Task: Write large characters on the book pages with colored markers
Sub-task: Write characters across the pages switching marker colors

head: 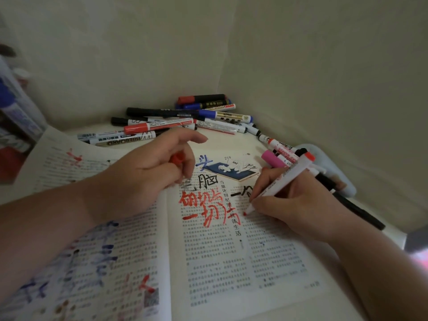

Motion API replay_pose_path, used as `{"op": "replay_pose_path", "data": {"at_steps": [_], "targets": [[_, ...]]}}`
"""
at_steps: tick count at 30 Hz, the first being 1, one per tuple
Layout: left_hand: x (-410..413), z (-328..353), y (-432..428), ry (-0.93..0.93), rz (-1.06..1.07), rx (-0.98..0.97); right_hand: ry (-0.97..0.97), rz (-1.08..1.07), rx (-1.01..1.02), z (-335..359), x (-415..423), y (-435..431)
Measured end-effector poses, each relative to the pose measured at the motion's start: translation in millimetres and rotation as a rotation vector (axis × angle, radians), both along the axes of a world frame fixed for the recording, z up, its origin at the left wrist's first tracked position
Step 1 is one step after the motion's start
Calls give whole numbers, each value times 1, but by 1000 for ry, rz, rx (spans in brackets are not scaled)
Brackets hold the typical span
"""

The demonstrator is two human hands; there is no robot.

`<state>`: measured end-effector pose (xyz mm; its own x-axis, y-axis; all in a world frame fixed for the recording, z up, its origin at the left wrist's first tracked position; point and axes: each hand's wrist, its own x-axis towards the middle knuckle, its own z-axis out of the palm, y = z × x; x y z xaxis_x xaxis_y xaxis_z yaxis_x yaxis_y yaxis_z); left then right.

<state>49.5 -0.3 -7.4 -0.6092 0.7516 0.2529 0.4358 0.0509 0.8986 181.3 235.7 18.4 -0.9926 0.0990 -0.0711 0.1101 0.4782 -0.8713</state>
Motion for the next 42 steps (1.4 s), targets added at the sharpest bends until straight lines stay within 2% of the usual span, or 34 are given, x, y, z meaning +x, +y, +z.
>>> {"op": "replay_pose_path", "data": {"at_steps": [4,7,10,14,16,21,26,30,35,38,42], "targets": [[0,-3,2,106,30,-26,20,37,61,3,1,-3],[3,-2,5,113,40,-28,32,-12,-94,1,1,-1],[6,4,6,-13,49,-12,84,-120,-227,1,1,0],[9,9,5,-137,63,2,62,-153,9,0,3,0],[10,10,5,-172,67,-2,74,-142,48,0,4,1],[10,11,5,-47,103,-32,94,-148,81,1,5,4],[3,5,4,12,103,-24,61,-186,-7,0,3,6],[-1,0,4,88,75,-24,67,-163,-1,1,4,5],[-4,-3,4,111,50,-3,75,-145,64,3,5,2],[-6,-6,4,62,57,3,97,-173,118,2,4,3],[-7,-7,4,53,54,-3,42,-97,61,4,6,1]]}}
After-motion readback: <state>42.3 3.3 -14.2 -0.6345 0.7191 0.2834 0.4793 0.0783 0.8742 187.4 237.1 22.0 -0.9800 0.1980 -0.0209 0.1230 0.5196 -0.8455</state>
